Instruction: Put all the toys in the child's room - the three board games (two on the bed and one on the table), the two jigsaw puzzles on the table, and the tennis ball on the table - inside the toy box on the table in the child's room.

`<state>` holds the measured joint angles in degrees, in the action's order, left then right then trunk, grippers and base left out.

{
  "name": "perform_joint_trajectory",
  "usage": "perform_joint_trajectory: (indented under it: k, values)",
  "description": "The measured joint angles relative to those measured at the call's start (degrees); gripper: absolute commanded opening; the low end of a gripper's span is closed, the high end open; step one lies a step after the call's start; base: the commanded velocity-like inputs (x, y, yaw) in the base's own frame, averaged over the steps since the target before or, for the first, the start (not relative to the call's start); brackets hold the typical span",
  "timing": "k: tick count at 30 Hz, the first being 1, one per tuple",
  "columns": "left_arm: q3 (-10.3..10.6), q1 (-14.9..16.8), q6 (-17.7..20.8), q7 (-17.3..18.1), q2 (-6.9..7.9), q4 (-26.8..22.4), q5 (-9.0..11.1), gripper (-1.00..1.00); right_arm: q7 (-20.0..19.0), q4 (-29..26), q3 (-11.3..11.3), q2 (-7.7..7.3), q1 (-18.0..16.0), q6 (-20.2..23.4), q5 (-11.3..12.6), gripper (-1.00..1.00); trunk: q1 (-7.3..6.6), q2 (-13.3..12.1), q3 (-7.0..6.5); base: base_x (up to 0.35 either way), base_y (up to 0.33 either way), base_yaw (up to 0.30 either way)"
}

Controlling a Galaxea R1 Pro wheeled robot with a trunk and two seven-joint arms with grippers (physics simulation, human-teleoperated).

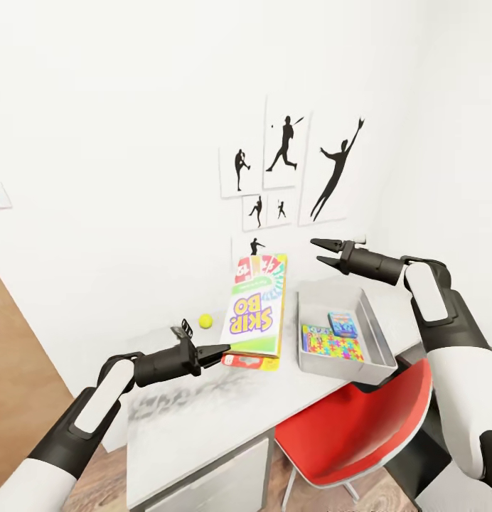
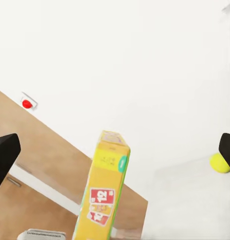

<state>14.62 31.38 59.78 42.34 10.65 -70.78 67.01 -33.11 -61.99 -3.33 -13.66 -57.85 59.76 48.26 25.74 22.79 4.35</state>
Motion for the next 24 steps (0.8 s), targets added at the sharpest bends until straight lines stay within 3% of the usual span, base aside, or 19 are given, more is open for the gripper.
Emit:
perform_joint_trajectory:
  k: [24]
  values:
    - [0.10,-0.05,-0.10,0.00,0.04,0.01,-0.42,-1.00,0.00,-0.09,0.08,0.02,0.00,0.00,-0.09,1.00,0.00,-0.01,-1.53,0.000,0.000,-0.220]
